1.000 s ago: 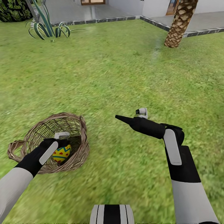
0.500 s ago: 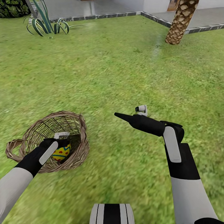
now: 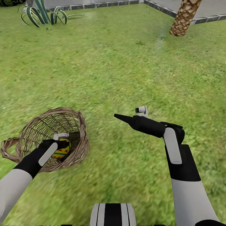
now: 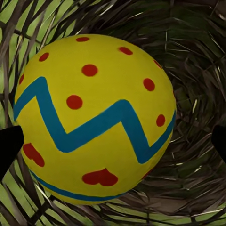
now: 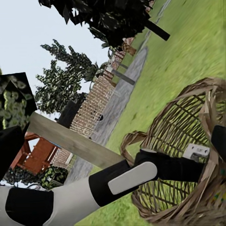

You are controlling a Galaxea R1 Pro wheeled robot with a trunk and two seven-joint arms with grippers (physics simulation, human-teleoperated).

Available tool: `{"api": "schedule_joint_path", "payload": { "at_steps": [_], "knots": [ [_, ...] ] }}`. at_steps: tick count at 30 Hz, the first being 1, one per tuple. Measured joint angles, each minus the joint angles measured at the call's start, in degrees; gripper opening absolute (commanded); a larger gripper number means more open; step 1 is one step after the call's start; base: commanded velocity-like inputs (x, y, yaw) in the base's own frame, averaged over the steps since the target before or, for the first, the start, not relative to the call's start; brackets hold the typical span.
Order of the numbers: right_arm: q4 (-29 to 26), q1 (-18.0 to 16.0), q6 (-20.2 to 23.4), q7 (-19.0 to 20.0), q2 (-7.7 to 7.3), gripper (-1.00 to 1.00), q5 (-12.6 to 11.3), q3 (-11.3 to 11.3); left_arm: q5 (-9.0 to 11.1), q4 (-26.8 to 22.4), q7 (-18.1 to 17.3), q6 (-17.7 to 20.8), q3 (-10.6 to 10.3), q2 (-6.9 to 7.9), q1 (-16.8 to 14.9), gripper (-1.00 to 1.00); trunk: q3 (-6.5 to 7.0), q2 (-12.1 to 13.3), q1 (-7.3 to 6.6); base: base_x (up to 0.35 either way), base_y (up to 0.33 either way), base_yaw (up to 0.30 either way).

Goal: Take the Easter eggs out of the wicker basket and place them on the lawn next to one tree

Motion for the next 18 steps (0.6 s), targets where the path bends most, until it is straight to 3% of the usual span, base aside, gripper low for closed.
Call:
{"api": "schedule_joint_path", "payload": {
  "at_steps": [9, 14, 18],
  "knots": [
    [0.0, 0.1, 0.0, 0.0, 0.02, 1.00, 0.3, 0.2, 0.2, -0.2, 0.0, 0.0, 0.6, 0.00, 0.0, 1.00, -0.01, 0.0, 0.00, 0.000, 0.000, 0.000],
    [0.0, 0.1, 0.0, -0.1, -0.10, 1.00, 0.4, 0.2, 0.1, -0.3, 0.0, 0.1, 5.0, -0.03, 0.0, 1.00, -0.01, 0.0, -0.01, 0.000, 0.000, 0.000],
    [0.0, 0.1, 0.0, -0.1, -0.11, 1.00, 0.5, 0.2, 0.1, -0.3, 0.0, 0.1, 6.2, 0.01, 0.0, 1.00, -0.44, 0.0, 0.05, 0.000, 0.000, 0.000]
  ]
}}
